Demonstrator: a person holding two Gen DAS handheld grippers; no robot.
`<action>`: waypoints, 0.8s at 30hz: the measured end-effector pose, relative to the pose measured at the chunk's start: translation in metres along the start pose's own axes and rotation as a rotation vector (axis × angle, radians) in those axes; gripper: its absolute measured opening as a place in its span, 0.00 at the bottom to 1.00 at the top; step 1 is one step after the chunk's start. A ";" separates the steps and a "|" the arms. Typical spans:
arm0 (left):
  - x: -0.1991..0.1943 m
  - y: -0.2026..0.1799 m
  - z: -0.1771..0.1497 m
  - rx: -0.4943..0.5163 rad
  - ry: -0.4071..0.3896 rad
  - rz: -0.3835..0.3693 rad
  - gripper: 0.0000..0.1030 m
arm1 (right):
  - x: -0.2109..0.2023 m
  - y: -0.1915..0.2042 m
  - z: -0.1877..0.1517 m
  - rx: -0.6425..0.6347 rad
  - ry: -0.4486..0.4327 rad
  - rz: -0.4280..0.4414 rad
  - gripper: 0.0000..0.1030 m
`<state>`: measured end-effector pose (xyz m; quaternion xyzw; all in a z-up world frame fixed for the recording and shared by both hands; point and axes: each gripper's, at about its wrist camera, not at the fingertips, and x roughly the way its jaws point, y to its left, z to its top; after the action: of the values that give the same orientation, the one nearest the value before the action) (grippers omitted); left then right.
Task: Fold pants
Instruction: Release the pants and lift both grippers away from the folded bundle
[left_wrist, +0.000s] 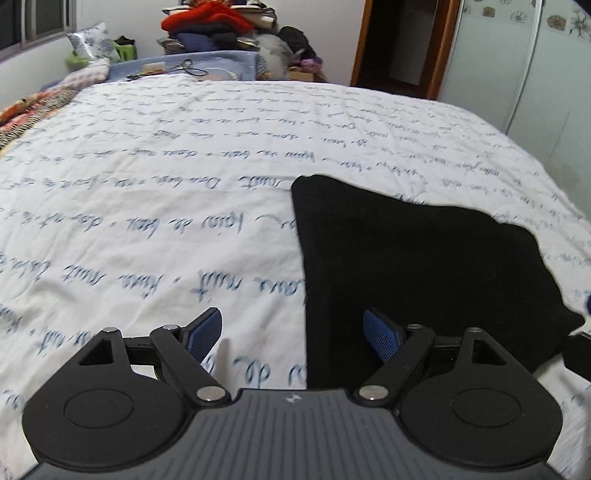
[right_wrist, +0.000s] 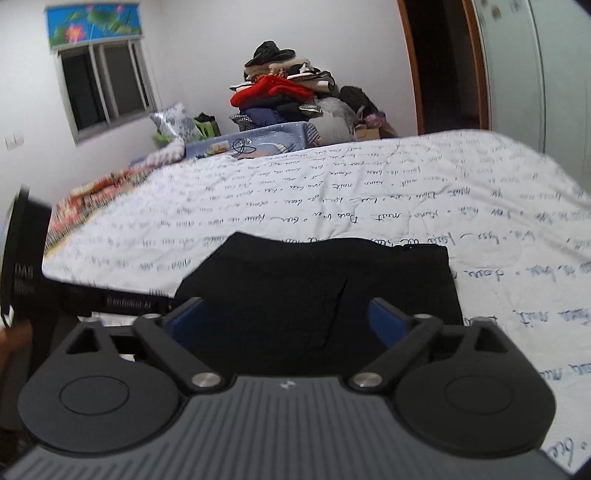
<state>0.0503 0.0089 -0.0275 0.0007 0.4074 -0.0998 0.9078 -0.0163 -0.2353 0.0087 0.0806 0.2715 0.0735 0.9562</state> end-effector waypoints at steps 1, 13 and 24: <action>-0.003 -0.001 -0.003 0.005 -0.002 0.007 0.81 | -0.004 0.006 -0.003 -0.020 -0.003 -0.014 1.00; -0.024 -0.008 -0.021 0.030 -0.020 0.048 0.84 | -0.030 0.032 -0.033 -0.037 0.022 -0.093 1.00; -0.024 -0.010 -0.024 0.044 -0.020 0.067 0.85 | -0.025 0.031 -0.037 -0.024 0.045 -0.101 1.00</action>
<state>0.0157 0.0050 -0.0248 0.0332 0.3959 -0.0781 0.9144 -0.0602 -0.2051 -0.0037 0.0538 0.2959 0.0301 0.9532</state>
